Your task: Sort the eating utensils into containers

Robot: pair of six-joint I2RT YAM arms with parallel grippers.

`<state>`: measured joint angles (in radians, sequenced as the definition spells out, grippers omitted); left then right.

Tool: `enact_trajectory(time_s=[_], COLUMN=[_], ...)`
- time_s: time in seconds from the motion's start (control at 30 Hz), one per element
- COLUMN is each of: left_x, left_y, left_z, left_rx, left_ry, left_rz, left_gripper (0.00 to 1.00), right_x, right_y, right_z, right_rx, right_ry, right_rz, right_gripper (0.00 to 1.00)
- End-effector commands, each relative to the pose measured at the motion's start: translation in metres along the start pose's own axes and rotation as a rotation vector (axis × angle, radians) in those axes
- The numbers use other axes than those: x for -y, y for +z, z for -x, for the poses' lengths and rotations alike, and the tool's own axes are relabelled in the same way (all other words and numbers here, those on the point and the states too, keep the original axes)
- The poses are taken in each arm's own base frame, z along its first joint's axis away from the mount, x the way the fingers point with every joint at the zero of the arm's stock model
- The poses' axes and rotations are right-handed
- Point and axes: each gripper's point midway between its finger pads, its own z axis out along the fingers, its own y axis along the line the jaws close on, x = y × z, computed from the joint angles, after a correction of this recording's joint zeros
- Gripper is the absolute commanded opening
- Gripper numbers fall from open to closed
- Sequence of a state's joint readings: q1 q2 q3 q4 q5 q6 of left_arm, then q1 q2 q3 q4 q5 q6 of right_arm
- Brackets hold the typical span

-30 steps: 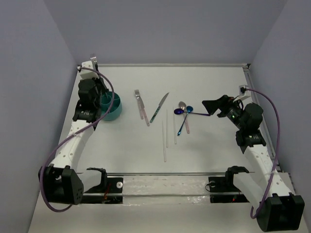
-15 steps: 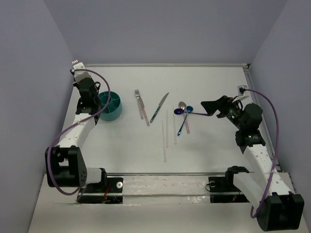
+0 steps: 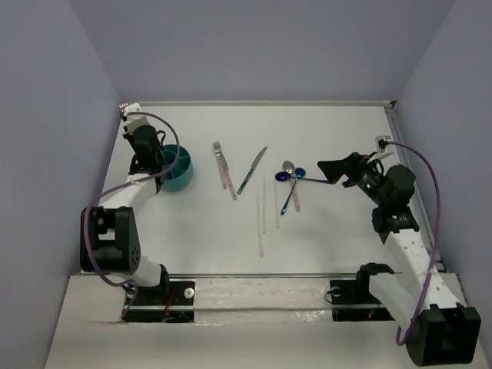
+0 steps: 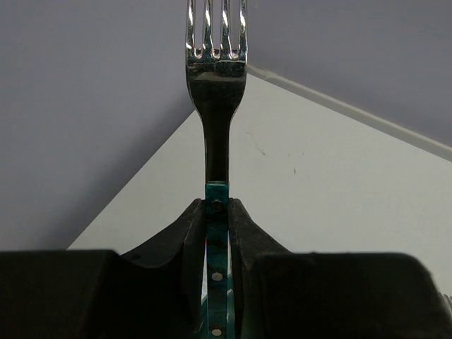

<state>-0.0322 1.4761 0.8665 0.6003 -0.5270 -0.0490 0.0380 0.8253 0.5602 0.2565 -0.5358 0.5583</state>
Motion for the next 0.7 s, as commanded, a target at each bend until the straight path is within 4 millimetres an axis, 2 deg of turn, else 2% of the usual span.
enact_trajectory(time_s=[0.0,0.43,0.67], left_x=[-0.001,0.010,0.021], left_y=[0.006,0.017,0.011], left_z=[0.019,-0.007,-0.025], left_rx=[0.089,0.059,0.040], left_ry=[-0.045,-0.028,0.002], left_rz=[0.025,0.031,0.029], left_gripper=[0.00,0.00,0.00], right_x=[-0.010,-0.015,-0.013], right_y=[-0.001,-0.001,-0.001], right_z=[0.011,0.009,0.008], right_rx=[0.043,0.047,0.046], right_ry=[-0.031,-0.030,-0.029], right_rz=[0.045,0.084,0.077], right_gripper=[0.96,0.96,0.96])
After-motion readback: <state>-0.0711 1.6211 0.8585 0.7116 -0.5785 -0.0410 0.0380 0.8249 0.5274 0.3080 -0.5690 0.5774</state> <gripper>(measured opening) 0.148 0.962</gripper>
